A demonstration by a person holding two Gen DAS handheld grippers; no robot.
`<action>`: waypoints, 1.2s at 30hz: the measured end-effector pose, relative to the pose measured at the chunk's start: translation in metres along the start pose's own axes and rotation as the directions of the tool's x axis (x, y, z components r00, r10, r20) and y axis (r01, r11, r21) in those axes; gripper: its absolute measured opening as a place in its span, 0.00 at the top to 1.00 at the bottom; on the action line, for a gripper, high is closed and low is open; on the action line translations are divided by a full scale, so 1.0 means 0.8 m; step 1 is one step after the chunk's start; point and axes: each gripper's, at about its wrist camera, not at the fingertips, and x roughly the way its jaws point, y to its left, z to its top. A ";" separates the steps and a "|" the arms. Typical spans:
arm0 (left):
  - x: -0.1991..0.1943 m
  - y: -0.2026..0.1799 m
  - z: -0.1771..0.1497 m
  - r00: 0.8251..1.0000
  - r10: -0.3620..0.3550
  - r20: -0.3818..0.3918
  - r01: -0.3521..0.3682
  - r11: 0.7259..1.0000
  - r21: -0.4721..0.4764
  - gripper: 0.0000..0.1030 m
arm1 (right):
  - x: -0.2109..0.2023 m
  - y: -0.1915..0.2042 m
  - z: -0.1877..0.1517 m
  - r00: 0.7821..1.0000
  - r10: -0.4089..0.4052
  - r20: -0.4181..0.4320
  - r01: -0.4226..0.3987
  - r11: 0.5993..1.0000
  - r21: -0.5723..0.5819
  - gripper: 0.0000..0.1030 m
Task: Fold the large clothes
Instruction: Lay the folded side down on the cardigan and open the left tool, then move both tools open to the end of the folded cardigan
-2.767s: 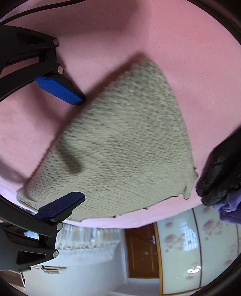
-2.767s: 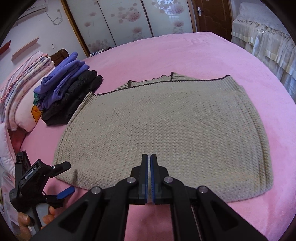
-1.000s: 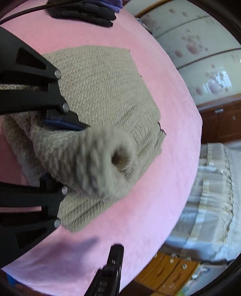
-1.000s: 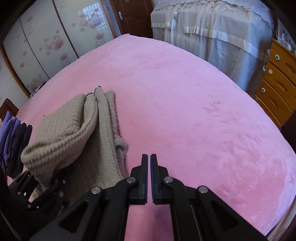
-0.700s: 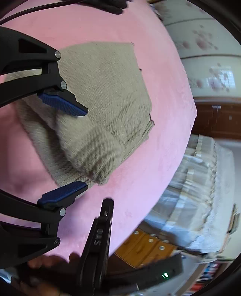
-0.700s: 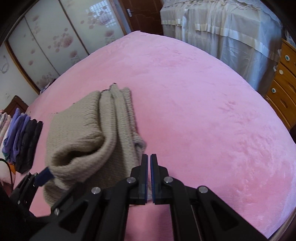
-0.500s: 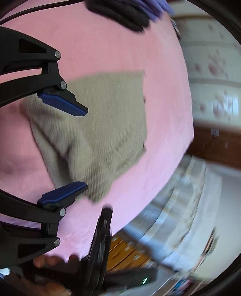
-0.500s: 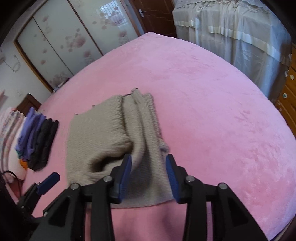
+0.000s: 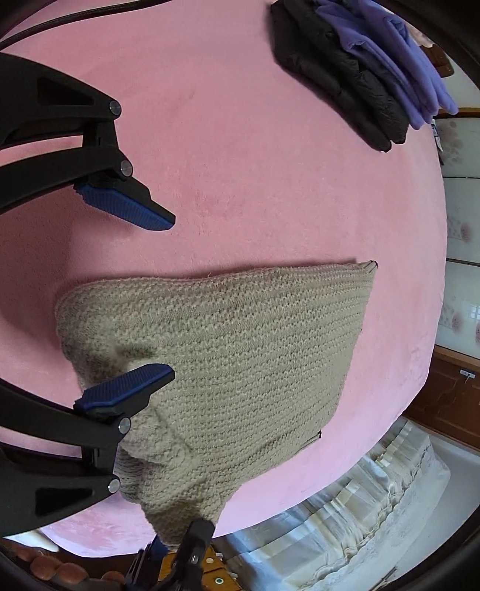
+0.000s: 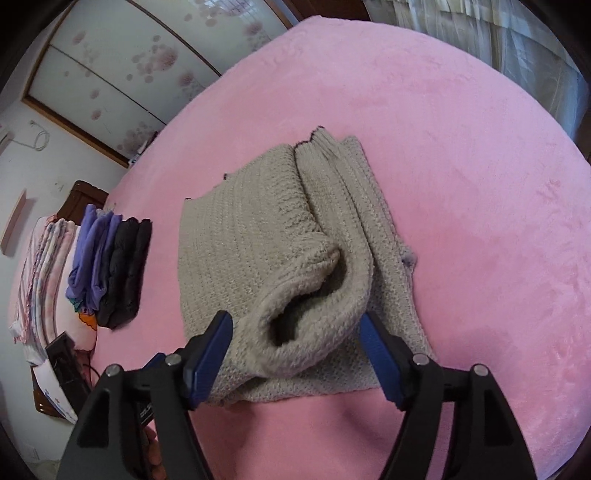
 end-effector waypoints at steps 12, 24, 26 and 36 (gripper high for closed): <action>0.018 -0.024 0.002 0.998 -0.050 -0.028 0.051 0.998 0.041 0.29 | -0.022 -0.031 0.007 0.998 0.060 0.030 -0.056 0.992 -0.109 0.84; 0.024 -0.025 -0.064 0.998 0.009 0.063 -0.017 0.991 0.130 0.20 | 0.039 -0.087 -0.074 0.994 -0.055 0.092 0.064 0.993 -0.098 0.80; 0.010 -0.029 -0.063 0.997 -0.007 0.080 -0.005 0.989 0.148 0.21 | 0.030 -0.077 -0.071 0.993 -0.072 0.090 0.084 0.988 -0.130 0.76; -0.022 -0.075 -0.075 0.993 -0.073 0.093 0.046 0.964 0.263 0.21 | -0.038 0.003 -0.073 0.961 -0.100 0.259 0.178 0.937 -0.299 0.69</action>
